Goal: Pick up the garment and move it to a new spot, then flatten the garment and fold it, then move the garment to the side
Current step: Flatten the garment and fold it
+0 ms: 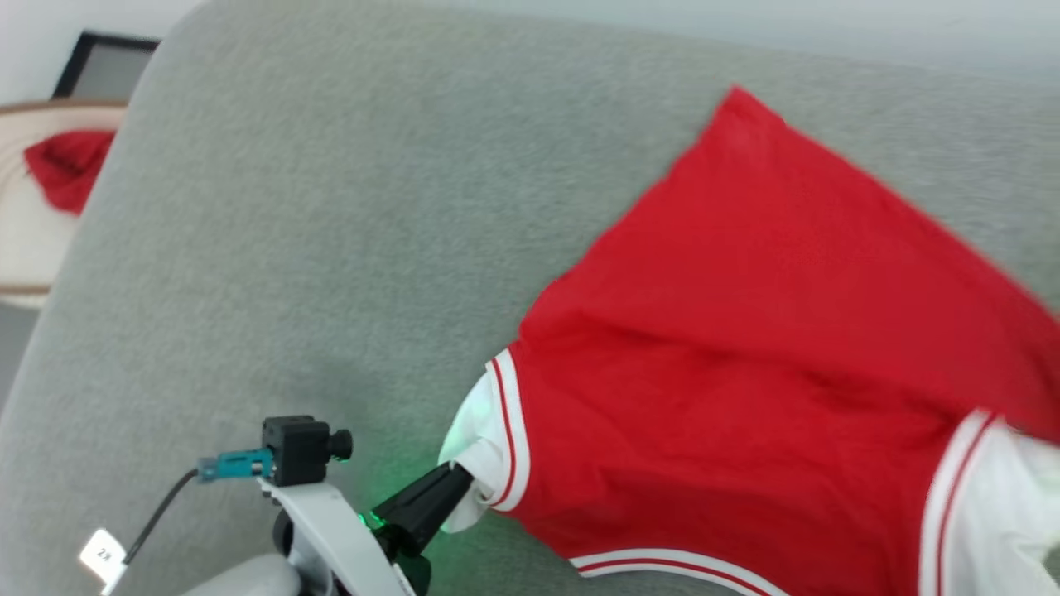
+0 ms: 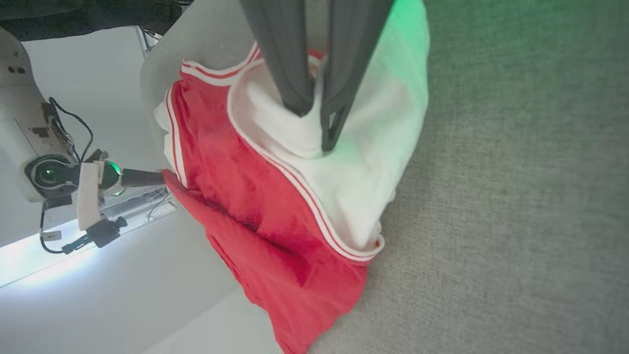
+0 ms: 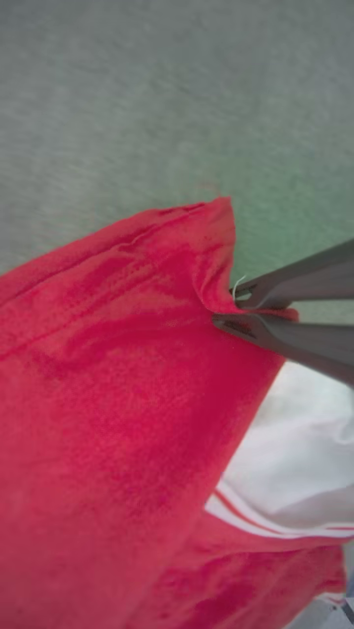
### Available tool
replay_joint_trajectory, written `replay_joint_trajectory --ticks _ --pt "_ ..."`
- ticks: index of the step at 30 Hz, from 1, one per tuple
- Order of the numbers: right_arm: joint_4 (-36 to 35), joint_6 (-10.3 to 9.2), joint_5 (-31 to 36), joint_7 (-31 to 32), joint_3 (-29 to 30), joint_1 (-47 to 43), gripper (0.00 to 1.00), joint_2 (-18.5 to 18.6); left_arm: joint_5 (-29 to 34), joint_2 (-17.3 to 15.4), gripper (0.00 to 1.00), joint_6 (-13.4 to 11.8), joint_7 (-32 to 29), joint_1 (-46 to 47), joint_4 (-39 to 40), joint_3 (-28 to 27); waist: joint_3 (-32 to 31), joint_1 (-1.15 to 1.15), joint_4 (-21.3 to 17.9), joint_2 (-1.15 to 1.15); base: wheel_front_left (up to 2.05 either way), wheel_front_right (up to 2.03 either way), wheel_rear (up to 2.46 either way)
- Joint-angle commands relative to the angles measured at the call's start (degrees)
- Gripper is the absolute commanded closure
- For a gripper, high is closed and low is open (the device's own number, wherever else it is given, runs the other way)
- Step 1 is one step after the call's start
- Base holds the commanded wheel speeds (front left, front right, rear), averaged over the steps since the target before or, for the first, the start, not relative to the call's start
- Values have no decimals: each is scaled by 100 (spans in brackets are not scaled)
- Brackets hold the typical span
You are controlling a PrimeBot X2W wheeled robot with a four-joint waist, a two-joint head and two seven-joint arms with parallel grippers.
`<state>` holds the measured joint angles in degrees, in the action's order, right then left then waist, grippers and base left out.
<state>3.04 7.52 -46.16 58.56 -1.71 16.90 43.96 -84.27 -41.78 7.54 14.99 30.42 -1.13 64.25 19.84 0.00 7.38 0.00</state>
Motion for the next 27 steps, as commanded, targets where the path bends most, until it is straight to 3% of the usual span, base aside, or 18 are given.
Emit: replay_joint_trajectory --ticks 1,6,10,20,22,23,24,27 --pt "-254 -6 -78 68 156 -419 100 -66 -10 -56 100 -13 17 -76 -6 -42 -271 0 -335 0 0 0 0" --pt "-1207 -5 -74 357 487 -1812 100 -447 31 -162 100 -13 9 -151 -40 -161 -310 0 -547 0 0 0 0" --pt "-1649 -5 37 468 399 -2511 100 -830 64 -197 100 -13 10 -233 -37 -303 -304 0 -704 0 0 0 0" --pt "-1678 -5 294 148 53 -2832 100 -1353 162 -201 100 -13 11 -302 -20 -364 -257 0 -801 0 0 0 0" --pt "-1706 -5 355 -16 89 -2738 54 -1362 174 -212 100 -13 11 -293 -16 -360 -252 0 -793 0 0 0 0" --pt "-1734 -6 378 -98 148 -2691 5 -1370 181 -219 100 -13 11 -291 -13 -357 -250 0 -787 0 0 0 0" --pt "-1782 -6 373 -158 212 -2658 0 -1379 175 -220 100 -13 11 -292 -6 -358 -249 0 -778 0 0 0 0" --pt "-2100 -5 139 -242 526 -2594 0 -1444 192 -210 100 -13 11 -306 3 -370 -247 0 -740 0 0 0 0"
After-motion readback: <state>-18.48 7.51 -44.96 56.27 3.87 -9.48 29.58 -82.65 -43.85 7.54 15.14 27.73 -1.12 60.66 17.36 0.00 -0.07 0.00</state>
